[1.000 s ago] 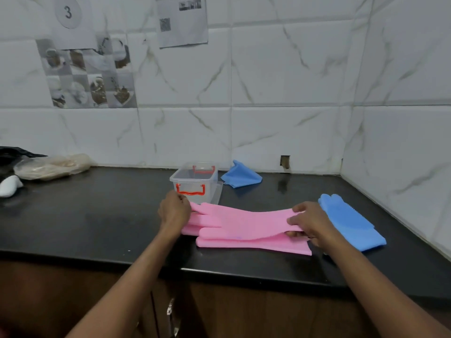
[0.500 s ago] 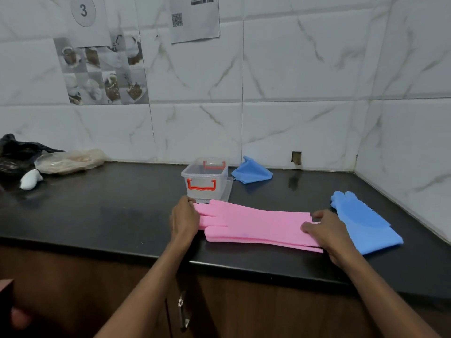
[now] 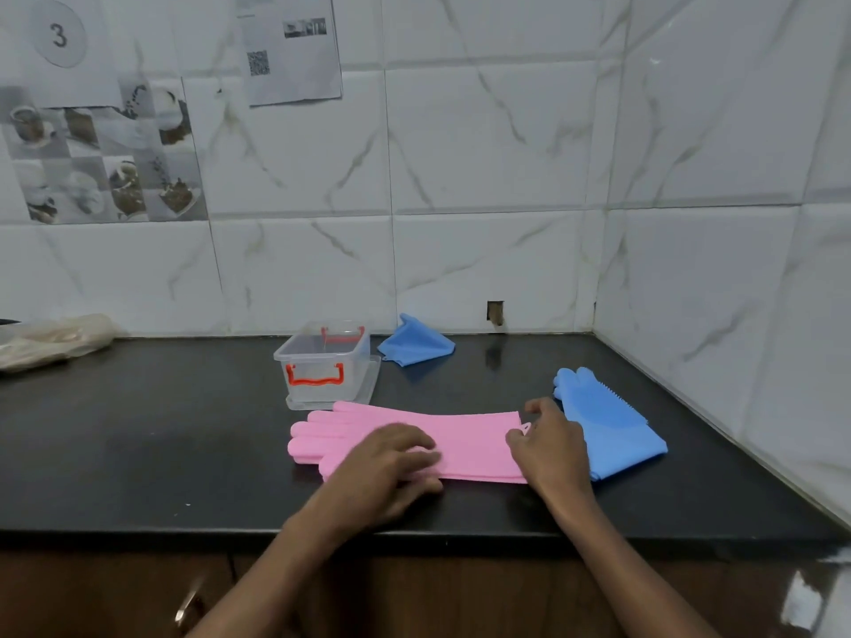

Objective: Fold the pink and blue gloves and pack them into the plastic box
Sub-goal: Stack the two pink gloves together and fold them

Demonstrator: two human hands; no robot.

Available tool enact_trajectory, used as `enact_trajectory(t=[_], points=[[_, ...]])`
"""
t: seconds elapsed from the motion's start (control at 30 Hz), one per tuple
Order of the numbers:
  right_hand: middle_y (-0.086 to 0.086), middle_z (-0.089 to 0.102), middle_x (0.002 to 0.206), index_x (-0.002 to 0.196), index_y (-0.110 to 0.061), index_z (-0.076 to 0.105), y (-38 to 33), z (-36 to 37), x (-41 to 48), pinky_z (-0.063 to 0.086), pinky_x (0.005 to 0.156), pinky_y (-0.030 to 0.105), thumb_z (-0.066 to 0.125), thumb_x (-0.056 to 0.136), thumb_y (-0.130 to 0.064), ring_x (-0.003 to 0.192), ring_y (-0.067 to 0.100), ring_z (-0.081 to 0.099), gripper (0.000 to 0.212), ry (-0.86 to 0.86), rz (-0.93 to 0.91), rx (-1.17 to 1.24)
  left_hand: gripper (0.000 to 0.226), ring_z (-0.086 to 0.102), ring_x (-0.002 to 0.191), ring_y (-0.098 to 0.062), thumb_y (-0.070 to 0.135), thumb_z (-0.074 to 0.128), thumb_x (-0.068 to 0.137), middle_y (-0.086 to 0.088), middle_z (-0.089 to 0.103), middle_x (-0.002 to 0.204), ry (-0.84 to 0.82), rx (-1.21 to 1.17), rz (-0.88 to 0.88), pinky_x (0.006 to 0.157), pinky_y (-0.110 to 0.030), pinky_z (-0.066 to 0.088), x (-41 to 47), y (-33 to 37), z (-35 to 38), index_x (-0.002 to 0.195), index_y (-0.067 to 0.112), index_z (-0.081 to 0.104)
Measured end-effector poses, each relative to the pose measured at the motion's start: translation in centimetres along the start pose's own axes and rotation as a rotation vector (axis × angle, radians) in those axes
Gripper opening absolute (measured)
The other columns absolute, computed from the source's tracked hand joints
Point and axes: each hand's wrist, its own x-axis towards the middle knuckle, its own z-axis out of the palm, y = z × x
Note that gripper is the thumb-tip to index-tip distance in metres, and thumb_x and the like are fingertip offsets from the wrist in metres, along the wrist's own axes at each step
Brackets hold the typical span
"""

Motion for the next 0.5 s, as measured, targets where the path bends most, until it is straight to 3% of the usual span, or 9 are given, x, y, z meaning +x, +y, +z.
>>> enact_trajectory(t=[0.1,0.23,0.37,0.5], points=[[0.003,0.065,0.092,0.114,-0.019,0.055,0.0,0.1,-0.3,0.047,0.067,0.03,0.061,0.084,-0.027,0.077,0.018,0.057,0.031,0.023,-0.005,-0.109,0.037,0.051,0.124,-0.005,0.043,0.052,0.095,0.009,0.058,0.135,-0.072,-0.069,-0.02,0.104,-0.019,0.037,2.2,1.4,1.6,0.126,0.026,0.064],[0.0,0.058,0.086,0.11,-0.018,0.051,-0.2,0.3,-0.4,0.043,0.062,0.029,0.059,0.085,-0.028,0.075,0.016,0.055,0.028,-0.007,0.003,-0.222,0.035,0.055,0.123,-0.003,0.038,0.054,0.095,0.012,0.06,0.135,-0.124,-0.138,-0.099,0.105,-0.021,0.04,3.6,1.7,2.7,0.128,0.028,0.062],[0.002,0.059,0.086,0.105,-0.016,0.049,-0.6,0.7,-0.3,0.042,0.058,0.029,0.057,0.087,-0.028,0.072,0.018,0.054,0.024,-0.007,-0.006,-0.328,0.04,0.045,0.133,-0.001,0.046,0.052,0.095,0.016,0.05,0.144,-0.202,-0.178,-0.111,0.108,-0.019,0.024,3.5,1.4,3.2,0.133,0.034,0.056],[0.004,0.058,0.112,0.121,-0.018,0.046,-0.7,1.2,-0.7,0.047,0.066,0.027,0.059,0.088,-0.032,0.088,0.018,0.062,0.039,-0.014,-0.058,-0.402,0.041,0.037,0.139,-0.004,0.042,0.044,0.099,0.015,0.041,0.151,-0.262,-0.131,-0.075,0.113,-0.022,0.016,4.0,1.5,3.2,0.14,0.035,0.048]])
